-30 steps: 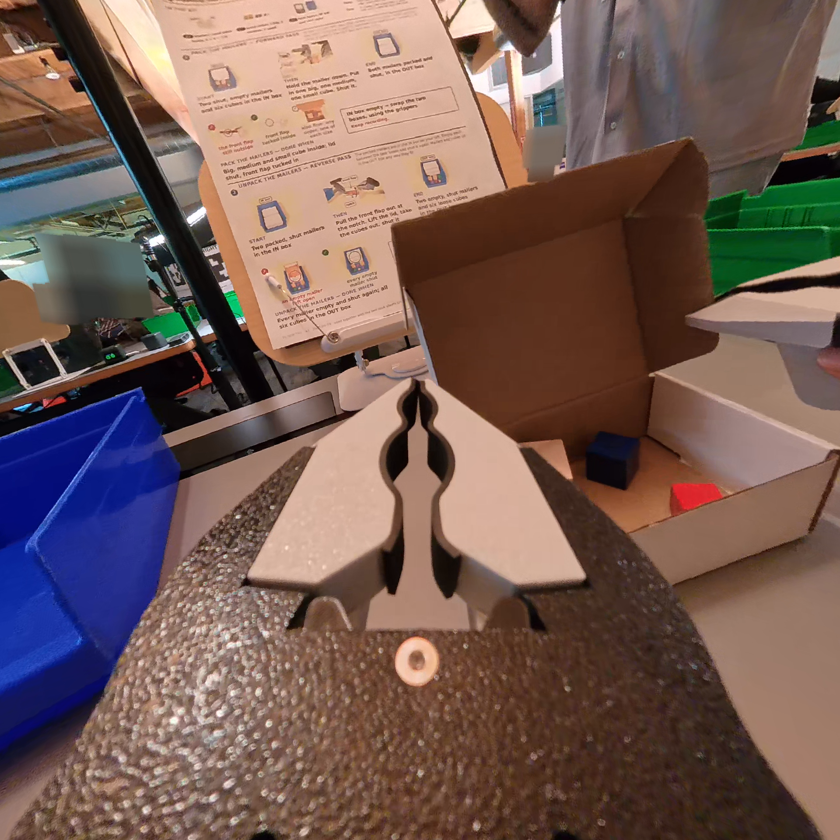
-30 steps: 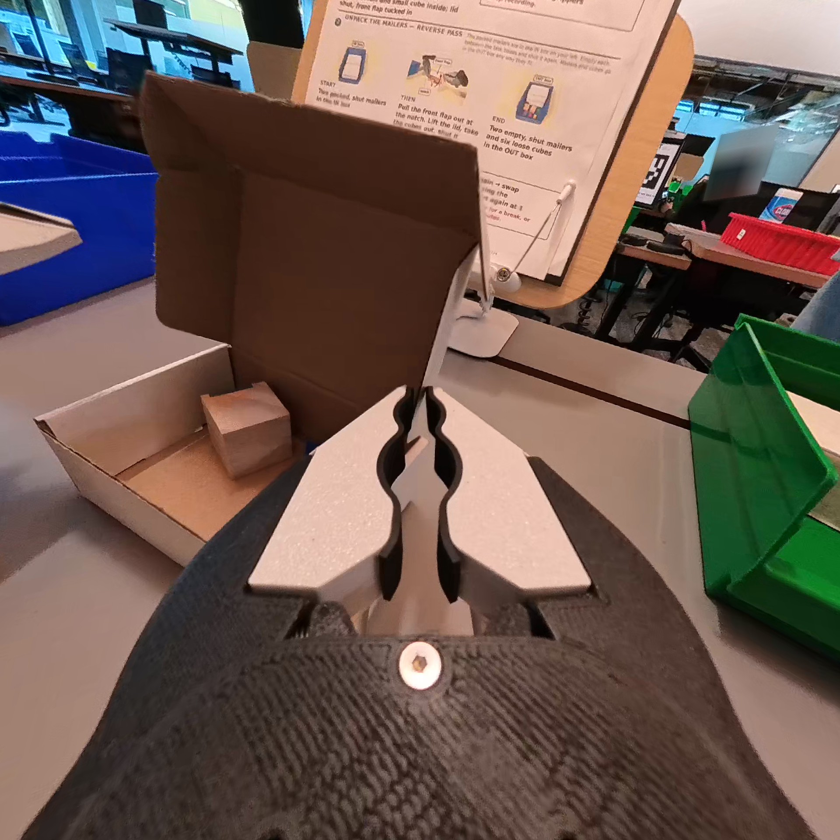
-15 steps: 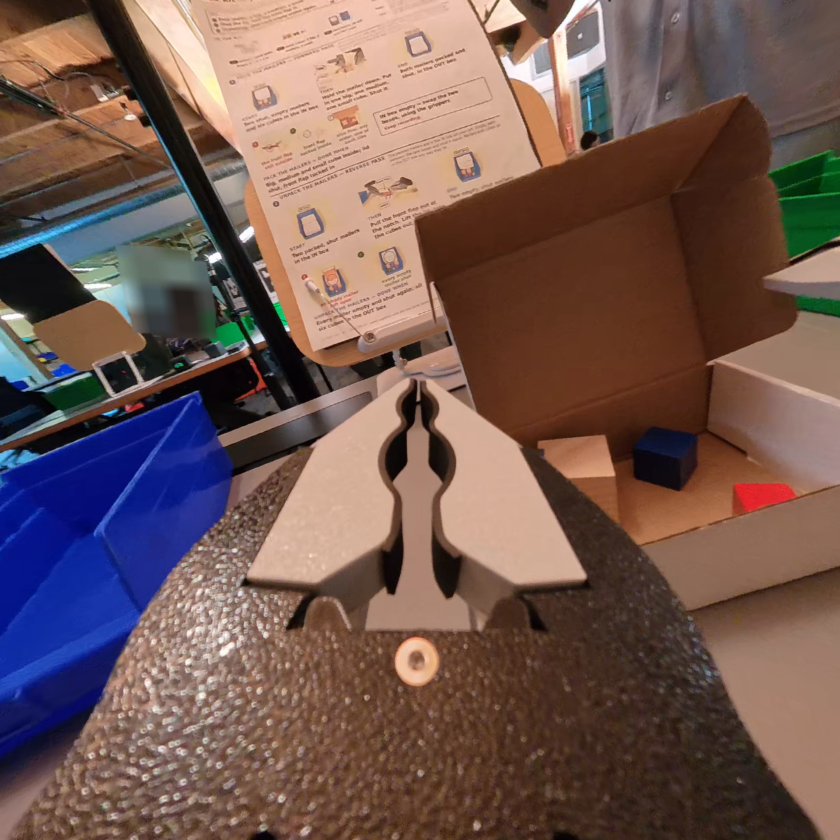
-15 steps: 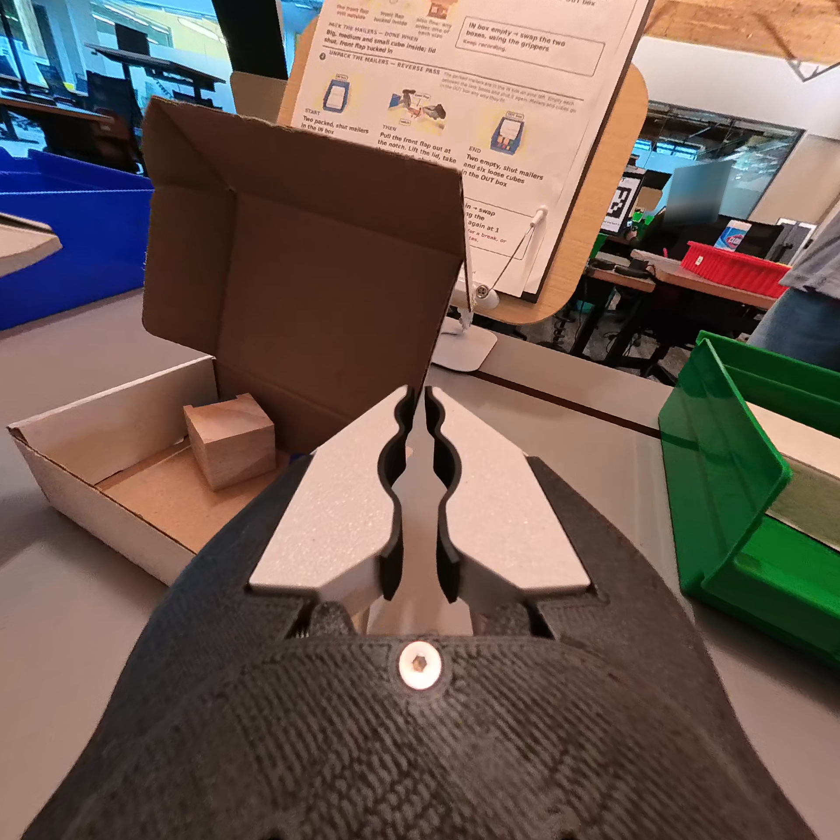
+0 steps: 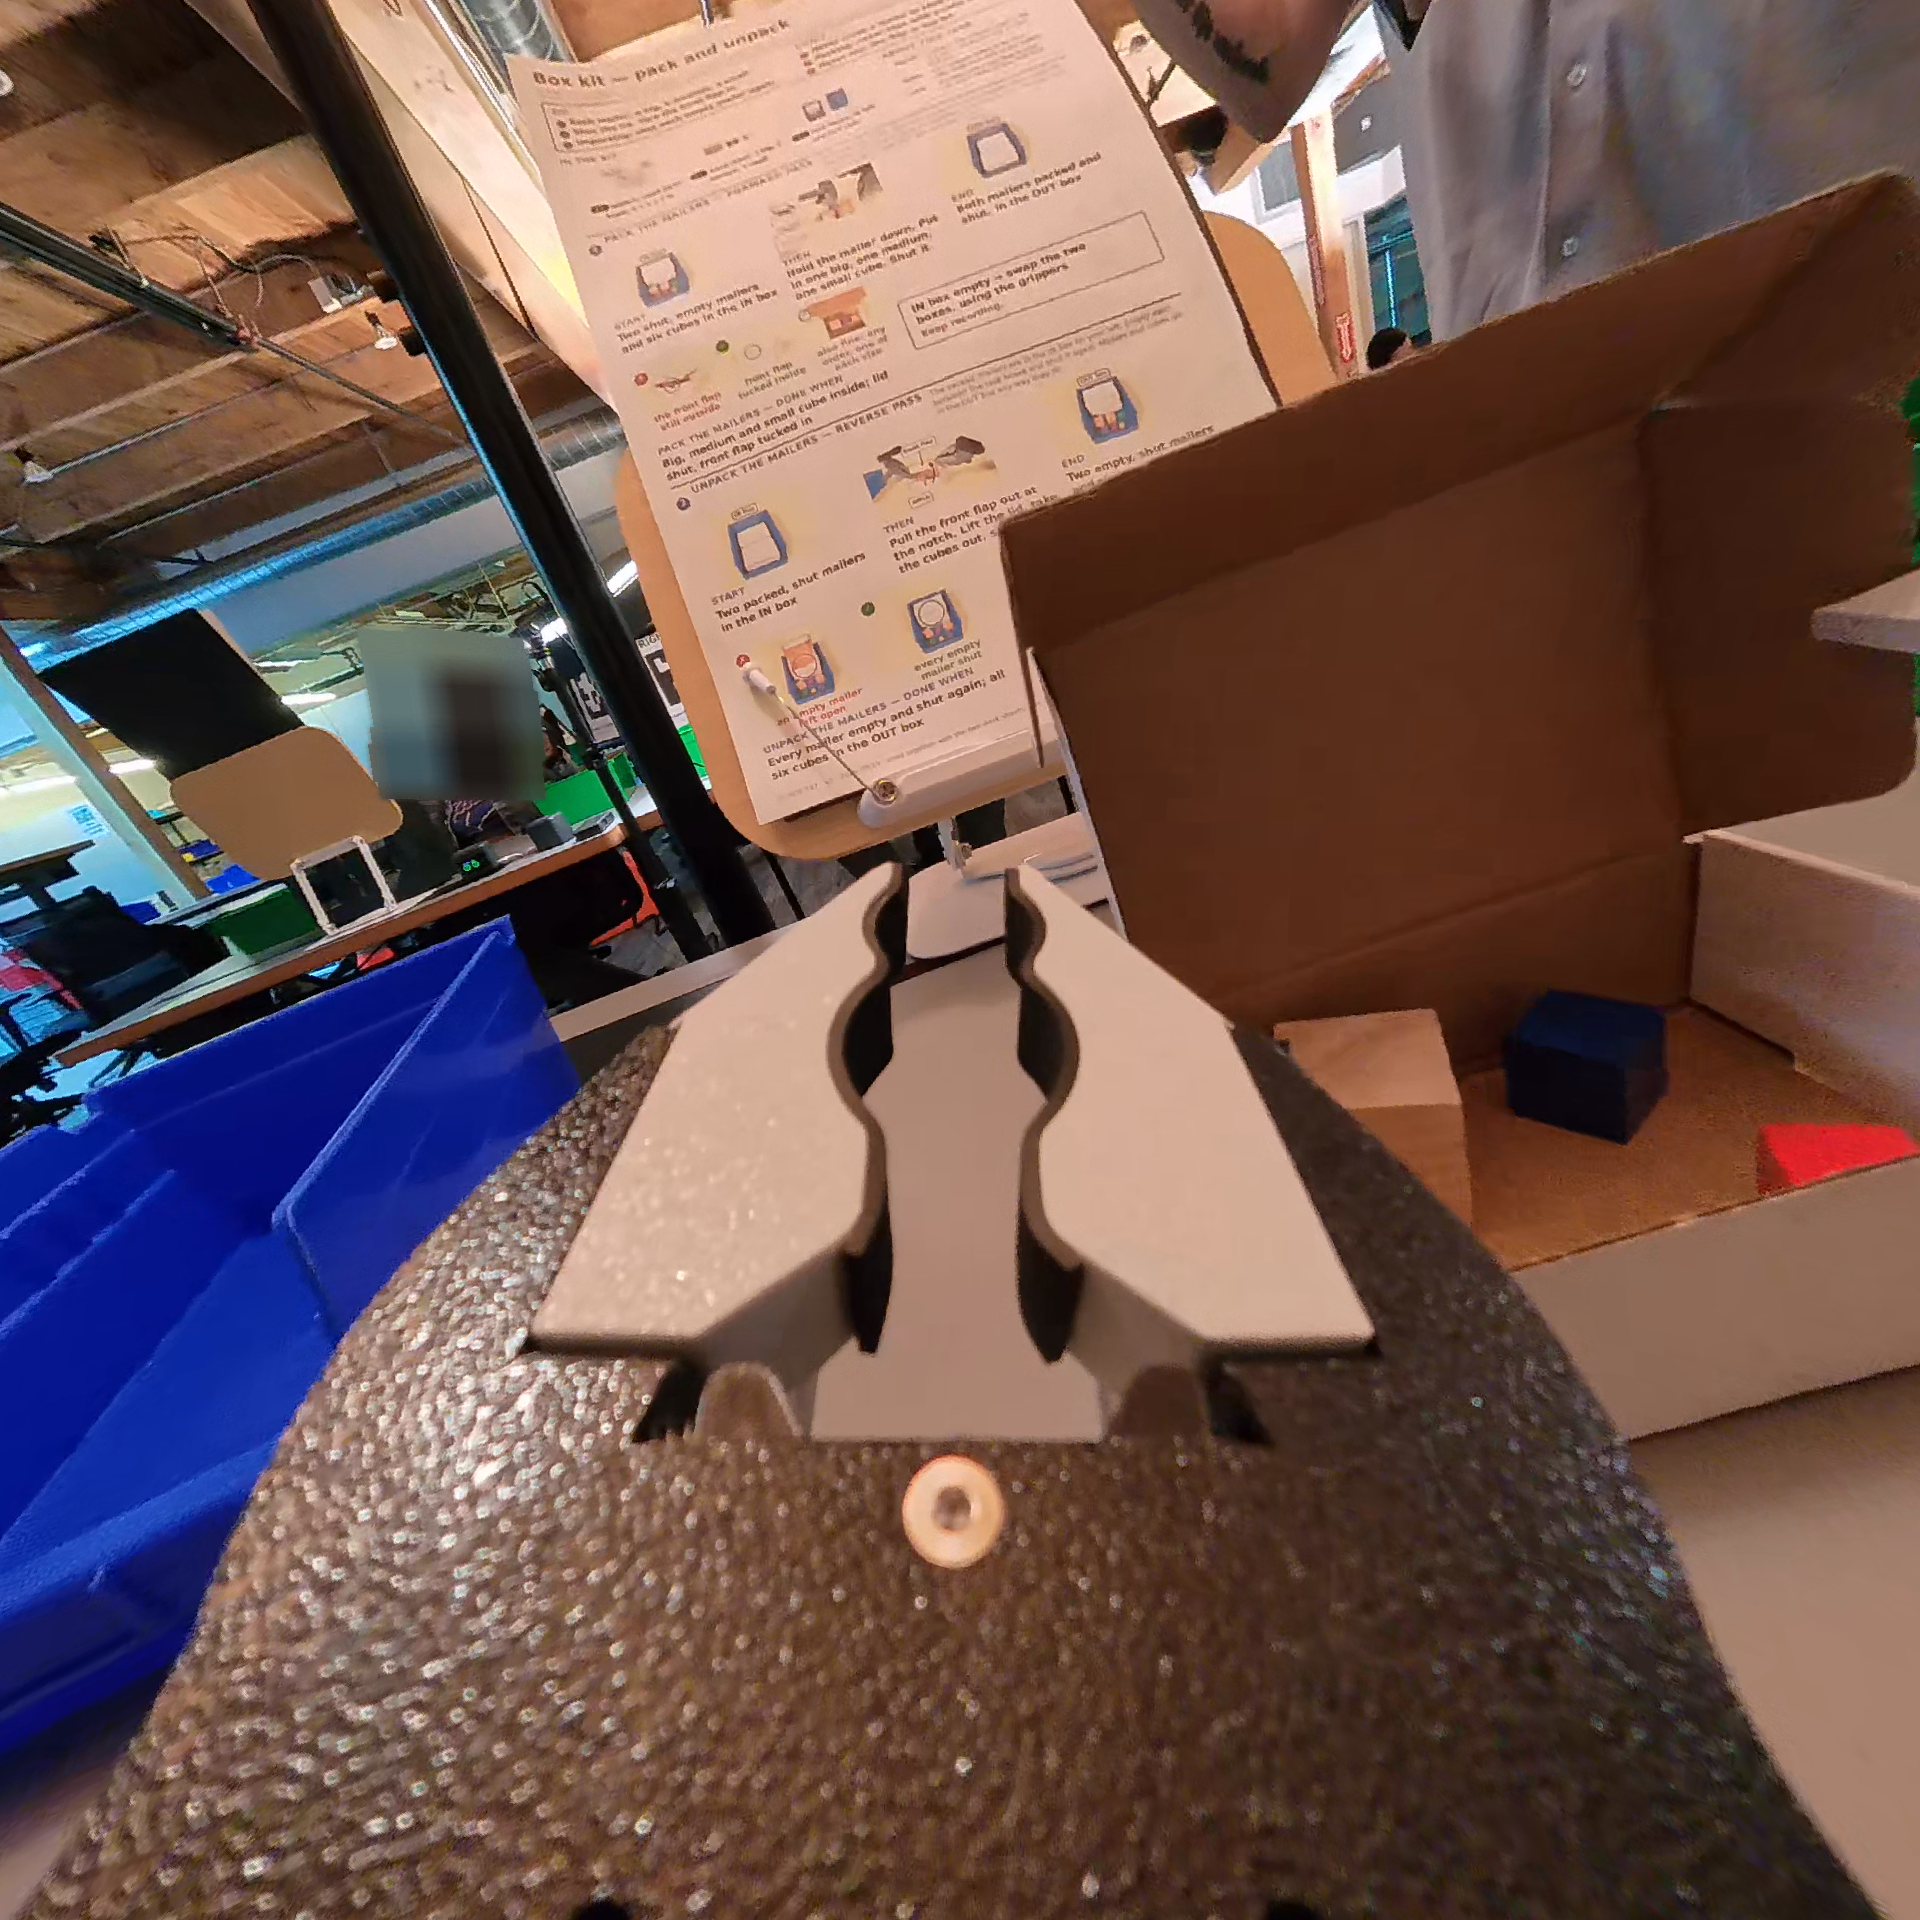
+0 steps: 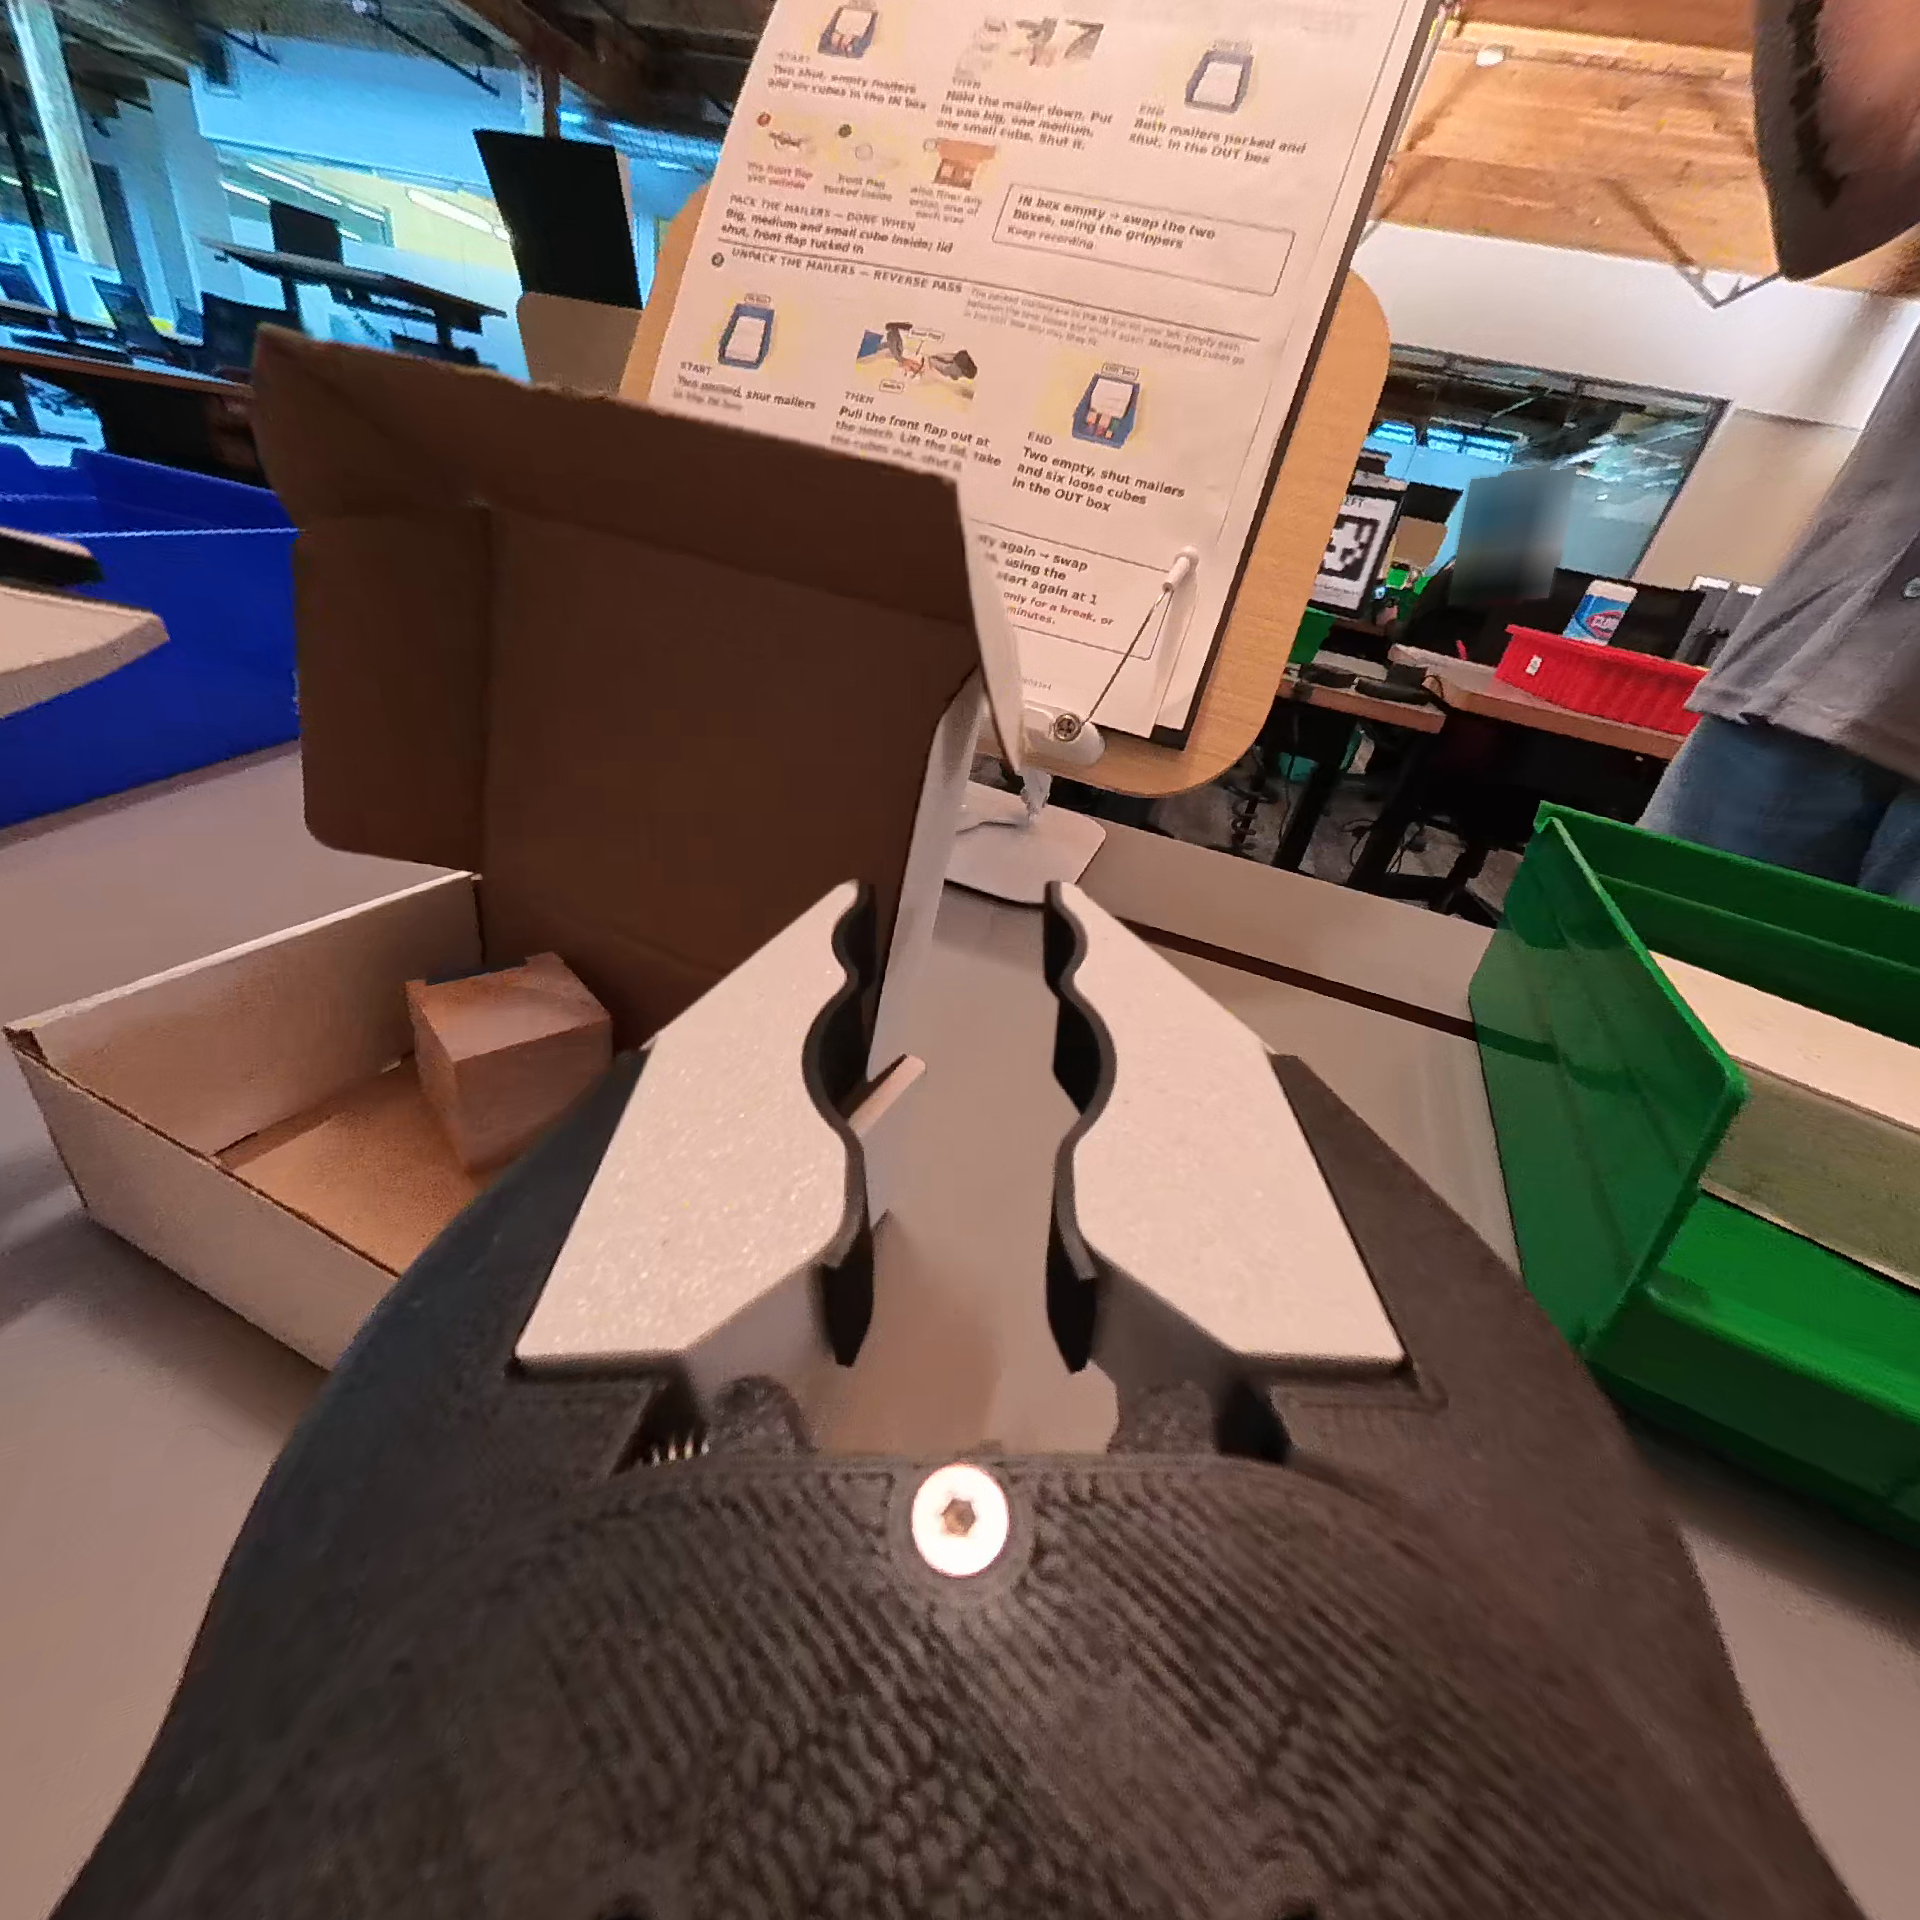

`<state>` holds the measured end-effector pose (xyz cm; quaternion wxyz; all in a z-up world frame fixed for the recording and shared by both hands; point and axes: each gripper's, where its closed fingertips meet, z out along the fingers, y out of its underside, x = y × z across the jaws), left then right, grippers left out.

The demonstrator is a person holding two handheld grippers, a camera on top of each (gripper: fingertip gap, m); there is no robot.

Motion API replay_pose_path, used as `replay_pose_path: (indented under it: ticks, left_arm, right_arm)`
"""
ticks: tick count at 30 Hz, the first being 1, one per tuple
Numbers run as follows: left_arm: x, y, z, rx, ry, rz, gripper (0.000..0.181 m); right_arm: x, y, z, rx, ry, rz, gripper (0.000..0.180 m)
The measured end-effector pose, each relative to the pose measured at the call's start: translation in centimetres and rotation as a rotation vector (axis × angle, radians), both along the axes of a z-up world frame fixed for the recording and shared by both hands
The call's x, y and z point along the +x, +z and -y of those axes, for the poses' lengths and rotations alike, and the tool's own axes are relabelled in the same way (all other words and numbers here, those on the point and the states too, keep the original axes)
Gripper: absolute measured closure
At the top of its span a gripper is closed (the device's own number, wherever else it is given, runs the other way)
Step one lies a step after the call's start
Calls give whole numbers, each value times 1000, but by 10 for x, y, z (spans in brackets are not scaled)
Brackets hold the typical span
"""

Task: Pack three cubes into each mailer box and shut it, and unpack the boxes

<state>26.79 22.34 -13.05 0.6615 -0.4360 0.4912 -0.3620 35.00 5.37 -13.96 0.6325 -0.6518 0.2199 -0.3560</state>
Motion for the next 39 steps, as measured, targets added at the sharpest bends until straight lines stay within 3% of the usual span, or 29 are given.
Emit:
replay_pose_path:
  ticks: [5, 15, 25, 31, 34, 39]
  left_arm:
    - [2, -3, 0, 8, 9, -7, 165]
    - [1, -5, -3, 4, 15, -4, 166]
    - [-10, 8, -22, -67, 33, 57, 166]
    - [-5, 7, 5, -171, -125, -7, 166]
    - [-5, 11, 24, -242, -201, -61, 154]
    - [1, 36, 20, -241, -164, -64, 102]
  right_arm:
    - [-1, 0, -3, 5, 14, 6, 138]
    - [1, -5, -4, -25, -13, 7, 131]
    - [0, 8, 2, 22, 1, 22, 148]
    - [0, 8, 3, -39, -23, 64, 149]
    - [6, 15, 17, -9, -63, 91, 141]
    - [5, 24, 21, 95, -14, 79, 117]
